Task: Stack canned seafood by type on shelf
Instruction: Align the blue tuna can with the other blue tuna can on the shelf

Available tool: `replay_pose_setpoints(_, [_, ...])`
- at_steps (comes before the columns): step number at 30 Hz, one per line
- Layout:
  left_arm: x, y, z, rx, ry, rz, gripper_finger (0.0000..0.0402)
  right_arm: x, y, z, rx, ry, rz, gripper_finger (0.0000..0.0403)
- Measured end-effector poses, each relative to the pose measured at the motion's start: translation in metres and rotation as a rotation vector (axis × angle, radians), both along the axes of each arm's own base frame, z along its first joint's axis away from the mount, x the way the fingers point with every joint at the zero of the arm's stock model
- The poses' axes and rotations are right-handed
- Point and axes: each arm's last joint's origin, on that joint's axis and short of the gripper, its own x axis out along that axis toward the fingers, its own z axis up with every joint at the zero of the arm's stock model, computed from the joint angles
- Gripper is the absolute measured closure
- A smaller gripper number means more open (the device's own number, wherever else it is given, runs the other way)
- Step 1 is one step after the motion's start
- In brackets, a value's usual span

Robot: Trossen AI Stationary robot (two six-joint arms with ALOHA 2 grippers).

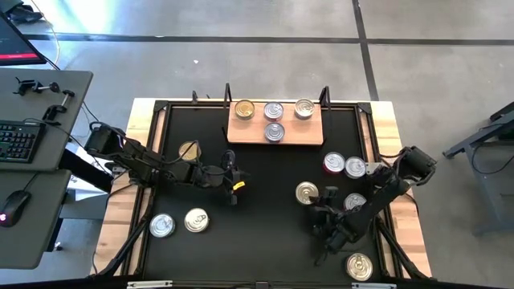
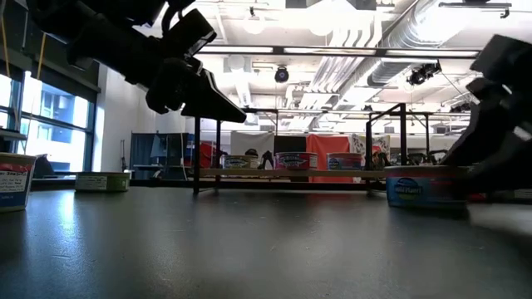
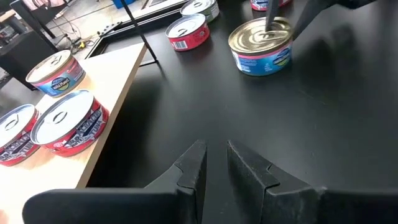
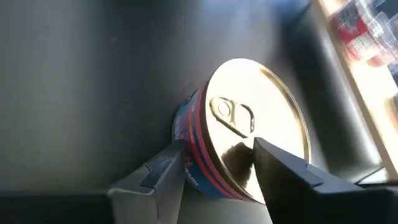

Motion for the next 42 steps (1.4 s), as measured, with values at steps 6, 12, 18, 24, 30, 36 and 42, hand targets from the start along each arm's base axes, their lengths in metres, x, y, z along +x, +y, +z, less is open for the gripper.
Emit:
replay_pose_setpoints(6, [0.0,0.0,0.0,0.0,0.0,-0.001,0.0348,-0.008,-0.016,-0.022,-0.034,-0.09,0.062,0.029])
replay_pose_setpoints(12, [0.0,0.0,0.0,-0.002,-0.001,-0.001,0.0348,0.0,-0.024,-0.021,-0.079,-0.073,0.058,0.0378])
replay_pose_setpoints(18, [0.0,0.0,0.0,-0.002,-0.002,-0.001,0.0348,0.022,-0.019,-0.009,-0.061,-0.03,0.072,0.0395])
replay_pose_setpoints(24, [0.0,0.0,0.0,-0.002,-0.001,-0.001,0.0348,0.037,-0.01,0.01,-0.062,0.061,0.078,0.0402])
replay_pose_setpoints(30, [0.0,0.0,0.0,-0.002,-0.001,-0.001,0.0348,0.048,0.0,0.033,-0.109,0.123,0.104,0.0403])
replay_pose_setpoints(36, [0.0,0.0,0.0,-0.001,0.0,-0.001,0.0348,0.051,0.0,0.043,-0.177,0.104,0.091,0.0401])
replay_pose_setpoints(42, [0.0,0.0,0.0,-0.001,0.0,-0.001,0.0348,0.053,-0.005,0.04,-0.066,0.136,0.057,0.0401])
